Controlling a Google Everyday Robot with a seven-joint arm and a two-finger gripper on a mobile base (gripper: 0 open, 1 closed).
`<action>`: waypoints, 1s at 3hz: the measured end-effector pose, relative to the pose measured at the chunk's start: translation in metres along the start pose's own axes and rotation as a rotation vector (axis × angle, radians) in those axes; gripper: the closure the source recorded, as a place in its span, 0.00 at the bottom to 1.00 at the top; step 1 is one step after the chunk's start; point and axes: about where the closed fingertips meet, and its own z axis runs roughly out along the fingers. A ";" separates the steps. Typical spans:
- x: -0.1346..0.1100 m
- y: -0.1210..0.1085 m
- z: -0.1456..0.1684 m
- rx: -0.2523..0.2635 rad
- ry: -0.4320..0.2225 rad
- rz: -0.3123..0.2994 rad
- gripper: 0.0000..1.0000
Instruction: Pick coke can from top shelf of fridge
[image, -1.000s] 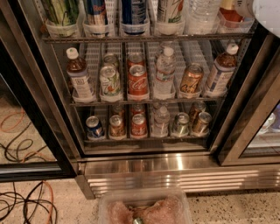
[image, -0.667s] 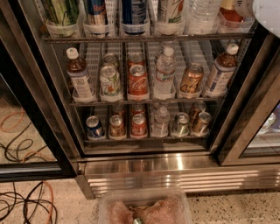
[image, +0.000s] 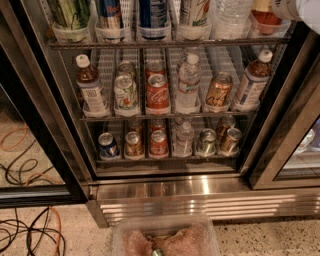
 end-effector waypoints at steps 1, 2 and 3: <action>-0.004 -0.010 -0.020 -0.001 0.029 0.002 1.00; -0.004 -0.010 -0.019 -0.001 0.029 0.002 1.00; -0.003 -0.011 -0.022 -0.005 0.043 0.001 1.00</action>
Offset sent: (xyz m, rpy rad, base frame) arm -0.0738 -0.0417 0.0242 0.0209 0.1247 -0.0387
